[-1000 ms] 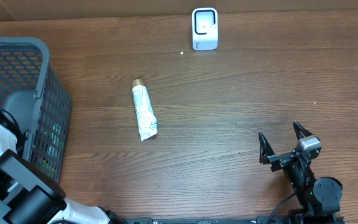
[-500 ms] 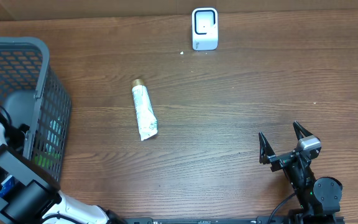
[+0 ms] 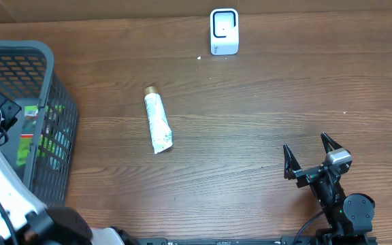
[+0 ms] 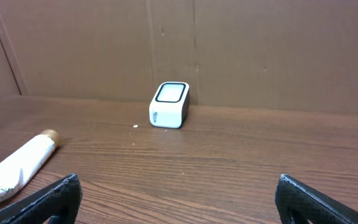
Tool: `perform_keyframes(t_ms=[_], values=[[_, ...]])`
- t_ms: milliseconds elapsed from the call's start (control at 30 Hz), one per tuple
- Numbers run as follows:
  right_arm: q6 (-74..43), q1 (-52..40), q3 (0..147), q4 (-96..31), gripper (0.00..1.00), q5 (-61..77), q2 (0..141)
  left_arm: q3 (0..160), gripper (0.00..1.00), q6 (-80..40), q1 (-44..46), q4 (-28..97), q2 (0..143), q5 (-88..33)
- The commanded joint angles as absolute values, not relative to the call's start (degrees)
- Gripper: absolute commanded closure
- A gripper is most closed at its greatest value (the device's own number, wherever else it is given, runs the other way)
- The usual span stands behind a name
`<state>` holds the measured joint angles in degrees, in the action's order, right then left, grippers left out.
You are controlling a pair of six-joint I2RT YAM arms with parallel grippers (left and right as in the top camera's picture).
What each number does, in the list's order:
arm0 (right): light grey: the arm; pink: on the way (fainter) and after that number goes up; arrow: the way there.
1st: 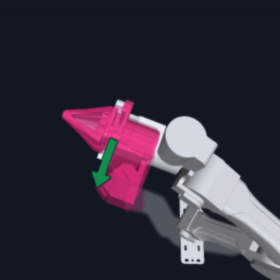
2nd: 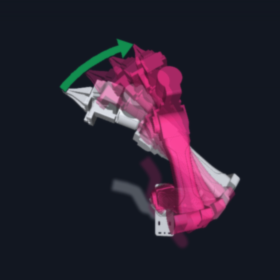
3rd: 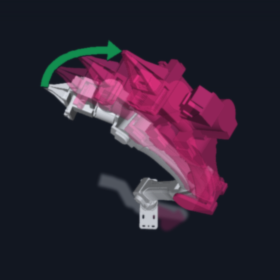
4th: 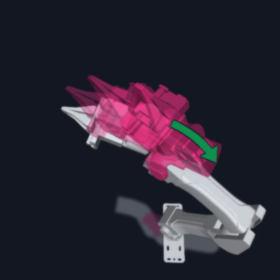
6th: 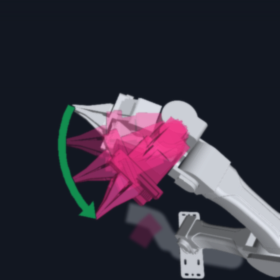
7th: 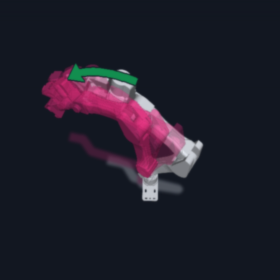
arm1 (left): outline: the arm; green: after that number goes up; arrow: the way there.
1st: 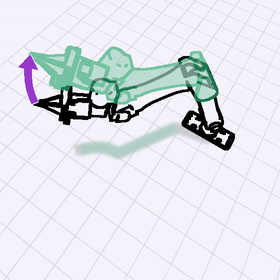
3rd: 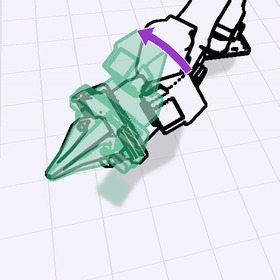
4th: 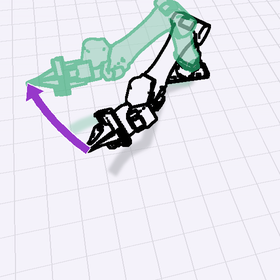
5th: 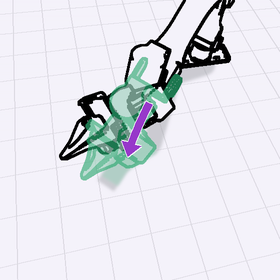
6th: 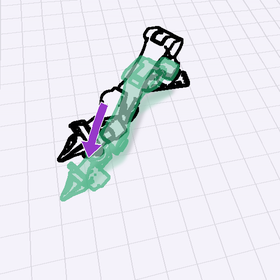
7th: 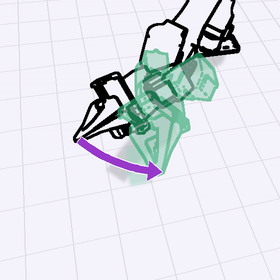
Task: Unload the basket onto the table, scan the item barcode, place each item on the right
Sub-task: 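Move the left gripper back over the basket and lower it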
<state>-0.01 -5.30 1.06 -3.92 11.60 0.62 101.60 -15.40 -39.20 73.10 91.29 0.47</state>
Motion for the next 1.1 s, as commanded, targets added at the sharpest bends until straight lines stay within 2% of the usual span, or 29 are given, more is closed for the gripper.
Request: perform_keyframes(t_ms=[0,300,600,733,800,867,933,1067], values=[[-0.2,-5.6,0.4,-3.6,0.00,11.4,0.2,102.9,0.96,-14.2,-39.3,73.3,87.8,0.2],[-0.2,-5.6,0.4,-3.6,0.00,11.4,0.2,102.9,0.96,-13.3,-39.3,74.3,84.1,-4.1],[-0.2,-5.6,0.4,-3.6,0.00,11.4,0.2,103.0,0.96,-13.3,-39.3,72.1,74.1,-4.1],[-0.2,-5.6,0.4,-3.6,0.00,11.4,0.2,103.0,0.94,-15.6,-39.3,71.4,71.9,0.7],[-0.2,-5.6,0.4,-3.6,0.00,11.4,0.2,102.8,0.54,-17.5,-39.4,71.8,72.7,4.6],[-0.2,-5.6,0.4,-3.6,0.00,11.4,0.2,102.4,0.23,-18.5,-39.4,72.4,74.9,5.6],[-0.2,-5.6,0.4,-3.6,0.00,11.4,0.2,101.3,0.10,-18.5,-39.5,72.5,77.8,5.5],[-0.2,-5.6,0.4,-3.6,0.00,11.4,0.2,97.8,0.04,-18.4,-40.0,71.8,85.8,4.9]])
